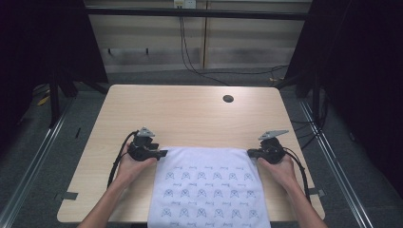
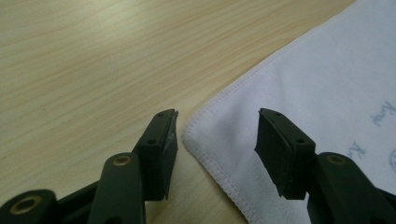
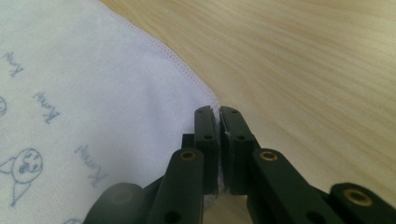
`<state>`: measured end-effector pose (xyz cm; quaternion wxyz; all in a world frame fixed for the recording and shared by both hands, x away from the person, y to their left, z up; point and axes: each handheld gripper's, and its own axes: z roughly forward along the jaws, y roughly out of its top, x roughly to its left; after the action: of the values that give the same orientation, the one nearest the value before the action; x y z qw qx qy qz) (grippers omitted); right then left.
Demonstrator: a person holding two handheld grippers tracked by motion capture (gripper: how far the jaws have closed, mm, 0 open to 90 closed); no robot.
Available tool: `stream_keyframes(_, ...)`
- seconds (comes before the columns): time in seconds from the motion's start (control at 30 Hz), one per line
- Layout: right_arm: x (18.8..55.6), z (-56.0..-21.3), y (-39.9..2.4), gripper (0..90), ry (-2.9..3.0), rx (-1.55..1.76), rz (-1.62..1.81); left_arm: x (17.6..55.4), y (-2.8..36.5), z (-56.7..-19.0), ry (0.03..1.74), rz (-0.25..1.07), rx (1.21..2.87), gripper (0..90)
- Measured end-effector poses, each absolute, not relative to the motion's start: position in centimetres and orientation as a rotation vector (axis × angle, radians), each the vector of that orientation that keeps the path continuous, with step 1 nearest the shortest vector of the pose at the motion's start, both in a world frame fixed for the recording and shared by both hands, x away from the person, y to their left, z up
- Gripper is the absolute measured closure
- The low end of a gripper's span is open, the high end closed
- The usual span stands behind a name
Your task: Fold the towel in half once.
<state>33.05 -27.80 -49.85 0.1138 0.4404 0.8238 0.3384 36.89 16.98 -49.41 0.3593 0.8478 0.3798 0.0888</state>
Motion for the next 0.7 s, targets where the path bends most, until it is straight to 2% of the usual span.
stream_keyframes(0.2,33.1,-49.8,-27.8,86.3,2.412,1.289,0.994,36.9,16.8,-49.7,0.981,0.264,2.208,49.5)
stream_keyframes(0.3,33.0,-49.8,-28.0,68.5,2.363,1.305,1.001,36.8,16.8,-49.7,0.941,0.300,2.242,53.5)
stream_keyframes(0.4,33.0,-49.7,-28.3,59.8,2.335,1.309,0.994,36.7,16.7,-49.7,0.921,0.281,2.236,60.0)
stream_keyframes(0.5,33.0,-50.1,-28.2,57.1,2.362,1.301,1.000,36.6,16.6,-49.6,0.898,0.283,2.254,66.9)
stream_keyframes(0.6,32.7,-50.0,-27.8,60.0,2.381,1.280,0.986,36.4,16.5,-49.7,0.896,0.266,2.242,73.4)
stream_keyframes(0.7,32.2,-49.9,-27.1,76.1,2.392,1.248,0.952,36.3,16.3,-49.7,0.887,0.247,2.242,84.5)
